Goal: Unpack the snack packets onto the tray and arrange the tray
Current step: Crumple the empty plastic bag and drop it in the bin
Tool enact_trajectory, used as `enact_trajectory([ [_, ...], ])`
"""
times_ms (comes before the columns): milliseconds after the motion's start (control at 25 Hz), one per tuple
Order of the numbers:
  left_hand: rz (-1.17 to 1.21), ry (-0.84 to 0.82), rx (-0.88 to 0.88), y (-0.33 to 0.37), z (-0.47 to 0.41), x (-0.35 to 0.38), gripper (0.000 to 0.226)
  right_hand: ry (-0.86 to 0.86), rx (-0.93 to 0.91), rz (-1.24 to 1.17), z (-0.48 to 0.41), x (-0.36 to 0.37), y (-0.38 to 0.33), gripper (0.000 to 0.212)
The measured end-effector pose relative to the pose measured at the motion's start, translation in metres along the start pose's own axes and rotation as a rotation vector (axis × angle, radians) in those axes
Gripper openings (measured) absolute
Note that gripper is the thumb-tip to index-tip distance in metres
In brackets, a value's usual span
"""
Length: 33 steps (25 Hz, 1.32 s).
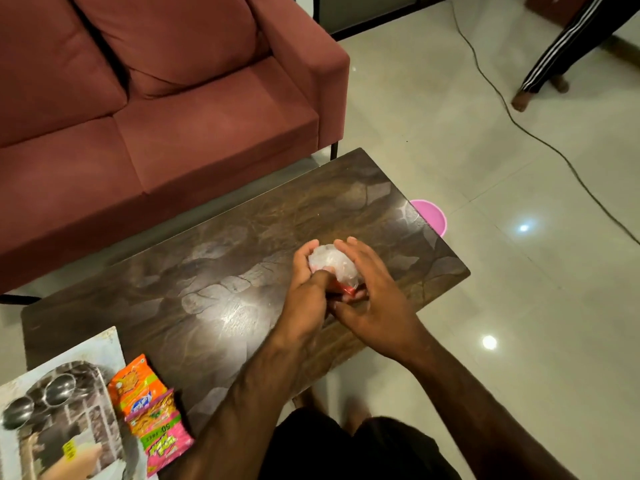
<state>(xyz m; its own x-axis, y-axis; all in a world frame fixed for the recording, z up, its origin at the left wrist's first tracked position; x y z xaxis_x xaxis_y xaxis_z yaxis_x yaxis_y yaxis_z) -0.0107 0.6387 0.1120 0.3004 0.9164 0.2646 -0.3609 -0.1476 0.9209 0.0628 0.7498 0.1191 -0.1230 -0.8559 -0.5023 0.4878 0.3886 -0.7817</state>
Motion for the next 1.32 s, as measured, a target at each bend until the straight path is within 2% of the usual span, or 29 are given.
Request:
enact_trajectory([
  [80, -0.085, -0.070, -0.007, 0.003, -0.020, 0.008, 0.046, 0.064, -0.026, 0.148, -0.012, 0.001, -0.004, 0.092],
  [240, -0.260, -0.192, -0.040, 0.006, -0.046, 0.026, 0.033, 0.141, 0.023, 0.288, -0.031, -0.001, 0.000, 0.091],
  [440, -0.189, -0.318, -0.129, -0.002, -0.068, 0.072, 0.036, 0.234, 0.088, 0.358, -0.064, -0.036, 0.022, 0.087],
  [760, -0.319, -0.354, -0.168, -0.041, -0.143, 0.197, 0.038, 0.240, 0.142, 0.215, -0.147, -0.150, 0.104, 0.071],
  [960, -0.437, -0.422, -0.200, -0.068, -0.204, 0.273, 0.058, 0.309, 0.234, 0.130, -0.224, -0.228, 0.169, 0.058],
  [1120, -0.541, -0.397, -0.274, -0.095, -0.237, 0.286, 0.054, 0.367, 0.337, 0.097, -0.300, -0.268, 0.221, 0.058],
  [1320, -0.595, -0.363, -0.333, -0.130, -0.243, 0.255, 0.040, 0.379, 0.369, 0.106, -0.390, -0.272, 0.280, 0.057],
])
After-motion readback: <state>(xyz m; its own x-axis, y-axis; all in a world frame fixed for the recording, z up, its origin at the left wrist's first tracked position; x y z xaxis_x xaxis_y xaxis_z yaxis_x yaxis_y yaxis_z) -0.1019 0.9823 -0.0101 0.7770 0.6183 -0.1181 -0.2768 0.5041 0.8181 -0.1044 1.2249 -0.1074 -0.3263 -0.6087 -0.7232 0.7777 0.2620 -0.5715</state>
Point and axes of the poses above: each hand's wrist, its own z-axis away from the middle knuckle, its own x-axis out of the palm, y = z × x, the point moved 2 cm from there along -z, towards the middle knuckle, and after that the axes turned 15 degrees about x, right-handed, at the moved point
